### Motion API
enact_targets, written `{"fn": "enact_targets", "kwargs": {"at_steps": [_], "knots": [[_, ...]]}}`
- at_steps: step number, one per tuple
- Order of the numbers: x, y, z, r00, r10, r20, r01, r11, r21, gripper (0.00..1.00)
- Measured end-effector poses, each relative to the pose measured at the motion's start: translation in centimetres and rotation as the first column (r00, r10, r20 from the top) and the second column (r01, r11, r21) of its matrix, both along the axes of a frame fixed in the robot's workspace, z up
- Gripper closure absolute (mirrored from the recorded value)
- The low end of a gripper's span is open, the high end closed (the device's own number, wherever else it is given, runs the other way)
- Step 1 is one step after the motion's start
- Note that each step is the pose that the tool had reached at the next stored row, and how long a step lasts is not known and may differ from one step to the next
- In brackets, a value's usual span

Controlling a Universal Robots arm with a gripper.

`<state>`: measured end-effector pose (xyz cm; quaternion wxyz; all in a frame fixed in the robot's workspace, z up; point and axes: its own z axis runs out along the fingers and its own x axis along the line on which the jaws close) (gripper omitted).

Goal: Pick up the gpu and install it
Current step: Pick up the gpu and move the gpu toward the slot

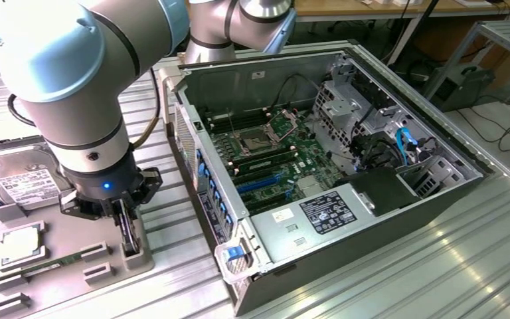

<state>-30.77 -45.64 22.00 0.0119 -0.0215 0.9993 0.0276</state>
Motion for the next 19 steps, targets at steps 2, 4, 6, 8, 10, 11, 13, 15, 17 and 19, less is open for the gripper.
{"fn": "enact_targets", "kwargs": {"at_steps": [2,4,6,8,10,11,13,15,17,19], "knots": [[0.0,0.0,0.0,1.0,0.0,0.0,0.0,1.0,0.0,0.72],[0.0,0.0,0.0,1.0,0.0,0.0,0.0,1.0,0.0,0.72],[0.0,0.0,0.0,1.0,0.0,0.0,0.0,1.0,0.0,0.72],[0.0,0.0,0.07,1.0,0.0,0.0003,0.0,1.0,0.0002,0.72],[0.0,0.0,0.22,1.0,0.0,0.0001,0.0,1.0,0.0002,0.72],[0.0,0.0,0.33,1.0,0.0,-0.0001,0.0,1.0,0.0,0.72],[0.0,0.0,0.67,1.0,0.0,-0.0001,0.0,1.0,0.0,0.72],[0.0,0.0,1.13,1.0,0.0,0.0,0.0,1.0,0.0,0.72],[0.0,0.0,1.98,1.0,0.0,0.0001,0.0,1.0,0.0001,0.72],[0.0,0.0,1.99,1.0,0.0,0.0,0.0,1.0,0.0,0.72]]}}
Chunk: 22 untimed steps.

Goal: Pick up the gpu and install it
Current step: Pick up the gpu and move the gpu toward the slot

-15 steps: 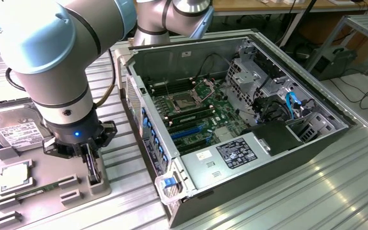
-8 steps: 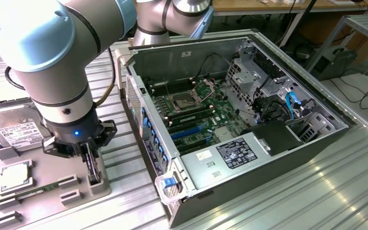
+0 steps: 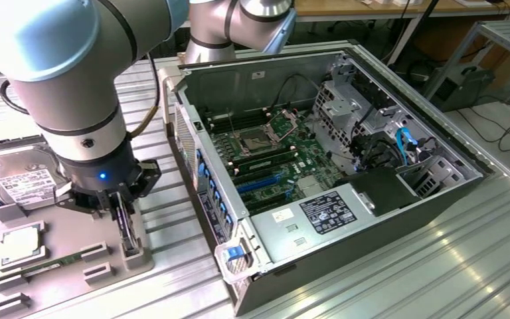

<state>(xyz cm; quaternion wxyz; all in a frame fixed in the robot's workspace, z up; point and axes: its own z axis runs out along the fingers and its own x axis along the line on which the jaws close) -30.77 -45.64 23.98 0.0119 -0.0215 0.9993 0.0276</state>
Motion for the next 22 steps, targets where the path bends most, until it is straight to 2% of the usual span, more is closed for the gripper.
{"fn": "enact_targets", "kwargs": {"at_steps": [1,4,7,9,15,18,20,22], "knots": [[0.0,-0.01,0.13,1.0,0.0,-0.0002,0.0,1.0,-0.0001,0.72],[0.0,0.0,3.43,1.0,0.0,0.0,0.0,1.0,0.0,0.72],[0.0,0.0,4.83,1.0,0.0,-0.0001,0.0,1.0,0.0,0.72],[0.0,0.0,7.93,1.0,0.0,0.0,0.0,1.0,-0.0003,0.72],[0.0,-0.01,8.66,1.0,0.0,0.0,0.0,1.0,-0.0019,0.72],[0.0,-0.01,8.72,1.0,0.0,0.0,0.0,0.9999,-0.0129,0.72],[0.0,-0.01,8.84,1.0,0.0,-0.0003,0.0,0.9999,-0.0156,0.72],[0.0,0.0,9.06,1.0,0.0,0.0,0.0,0.9999,-0.0156,0.72]]}}
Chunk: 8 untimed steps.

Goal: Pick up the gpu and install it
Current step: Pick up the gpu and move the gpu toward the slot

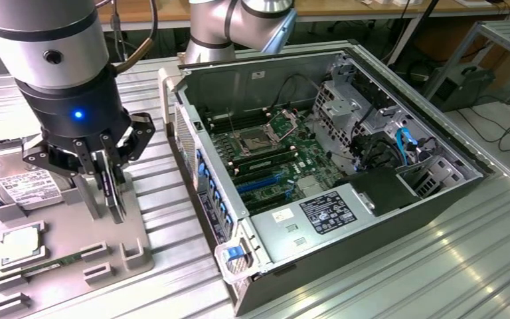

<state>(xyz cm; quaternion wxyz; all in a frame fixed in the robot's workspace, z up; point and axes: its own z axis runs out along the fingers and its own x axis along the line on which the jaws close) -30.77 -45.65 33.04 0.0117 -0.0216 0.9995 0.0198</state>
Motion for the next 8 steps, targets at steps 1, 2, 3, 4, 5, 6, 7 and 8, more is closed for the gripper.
{"fn": "enact_targets", "kwargs": {"at_steps": [1,2,3,4,5,6,7,8], "knots": [[0.0,0.0,0.14,1.0,0.0,0.0,0.0,1.0,0.0,0.72],[0.0,0.0,0.28,1.0,0.0,0.0,0.0,1.0,0.0,0.72],[0.0,0.0,0.41,1.0,0.0,0.0001,0.0,1.0,0.0,0.72],[0.0,0.0,0.55,1.0,0.0,0.0,0.0,1.0,-0.0002,0.72],[0.0,0.0,0.72,1.0,0.0,0.0,0.0,1.0,-0.0004,0.72],[0.0,0.0,1.0,1.0,0.0,0.0,0.0,1.0,-0.0005,0.72],[0.0,0.0,1.26,1.0,0.0,0.0,0.0,1.0,-0.0008,0.72],[0.0,0.0,1.43,1.0,0.0,0.0,0.0,1.0,-0.0009,0.72]]}}
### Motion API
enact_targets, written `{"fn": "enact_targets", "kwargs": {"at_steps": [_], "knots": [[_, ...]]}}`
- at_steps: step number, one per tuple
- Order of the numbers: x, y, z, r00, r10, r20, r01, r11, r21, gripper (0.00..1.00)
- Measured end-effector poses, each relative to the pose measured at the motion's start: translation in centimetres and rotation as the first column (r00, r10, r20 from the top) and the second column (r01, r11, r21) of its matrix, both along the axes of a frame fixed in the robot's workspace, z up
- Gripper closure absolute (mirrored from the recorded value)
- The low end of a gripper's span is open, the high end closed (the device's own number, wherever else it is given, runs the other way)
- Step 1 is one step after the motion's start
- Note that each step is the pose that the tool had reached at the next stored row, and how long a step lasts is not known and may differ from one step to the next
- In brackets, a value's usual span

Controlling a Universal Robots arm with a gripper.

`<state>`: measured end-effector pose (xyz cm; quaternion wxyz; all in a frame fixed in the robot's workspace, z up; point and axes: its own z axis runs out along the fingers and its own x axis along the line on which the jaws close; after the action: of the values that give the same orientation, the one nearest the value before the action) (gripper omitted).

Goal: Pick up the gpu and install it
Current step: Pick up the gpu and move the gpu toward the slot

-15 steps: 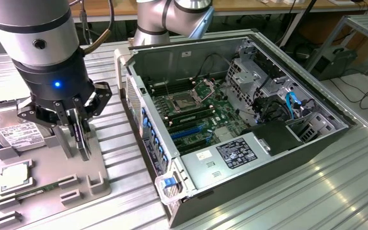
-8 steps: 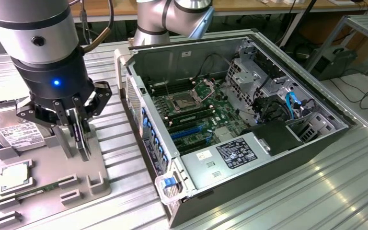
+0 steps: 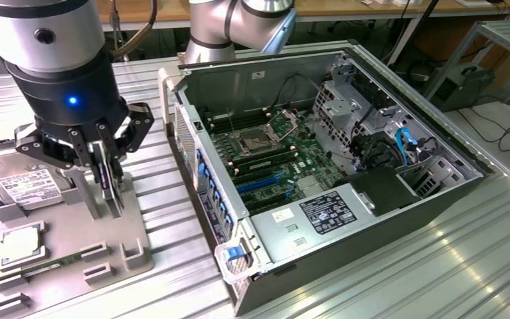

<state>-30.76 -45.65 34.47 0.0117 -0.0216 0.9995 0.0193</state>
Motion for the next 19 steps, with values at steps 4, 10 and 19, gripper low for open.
{"fn": "enact_targets", "kwargs": {"at_steps": [4,10,19], "knots": [[0.0,0.0,1.39,1.0,0.0,0.0,0.0,1.0,-0.0009,0.72],[0.0,0.0,2.98,1.0,0.0,0.0001,0.0,1.0,-0.0011,0.72],[0.0,0.0,5.27,1.0,0.0,0.0,0.0,1.0,-0.0013,0.72]]}}
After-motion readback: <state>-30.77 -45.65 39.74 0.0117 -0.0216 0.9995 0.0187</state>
